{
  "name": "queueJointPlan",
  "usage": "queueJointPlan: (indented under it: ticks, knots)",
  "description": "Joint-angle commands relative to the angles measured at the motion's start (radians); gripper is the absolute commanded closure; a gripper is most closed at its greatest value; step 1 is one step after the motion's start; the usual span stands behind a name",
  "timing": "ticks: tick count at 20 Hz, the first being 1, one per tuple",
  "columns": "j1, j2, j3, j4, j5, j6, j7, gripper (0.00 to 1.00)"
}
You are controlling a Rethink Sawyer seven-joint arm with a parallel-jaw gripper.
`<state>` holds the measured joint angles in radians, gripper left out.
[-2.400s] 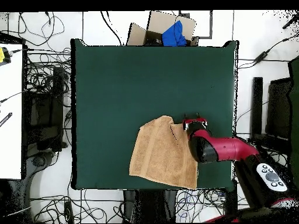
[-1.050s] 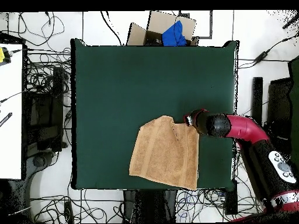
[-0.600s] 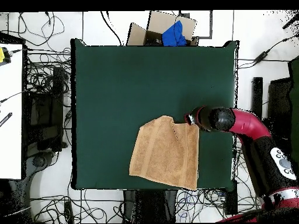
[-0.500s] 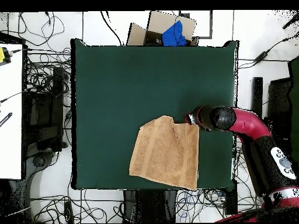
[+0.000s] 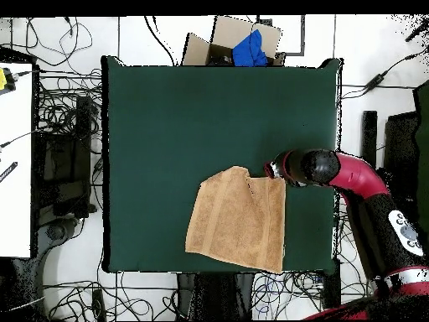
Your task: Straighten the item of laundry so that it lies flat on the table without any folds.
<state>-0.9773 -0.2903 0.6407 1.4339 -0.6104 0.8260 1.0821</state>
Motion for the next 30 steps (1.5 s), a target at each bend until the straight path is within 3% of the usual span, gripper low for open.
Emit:
queueJointPlan:
  ticks: [1, 13, 17, 25, 30]
  knots:
    - [0.098, 0.079, 0.015, 0.153, 0.037, 0.109, -0.057, 0.00]
    - [0.149, -0.117, -0.048, 0.345, 0.044, -0.047, 0.188, 0.00]
    - [0.162, -0.139, -0.058, 0.366, 0.062, -0.064, 0.211, 0.00]
    - [0.180, -0.119, -0.063, 0.296, 0.100, -0.025, 0.166, 0.00]
    - [0.154, -0.106, -0.066, 0.297, 0.083, -0.078, 0.137, 0.00]
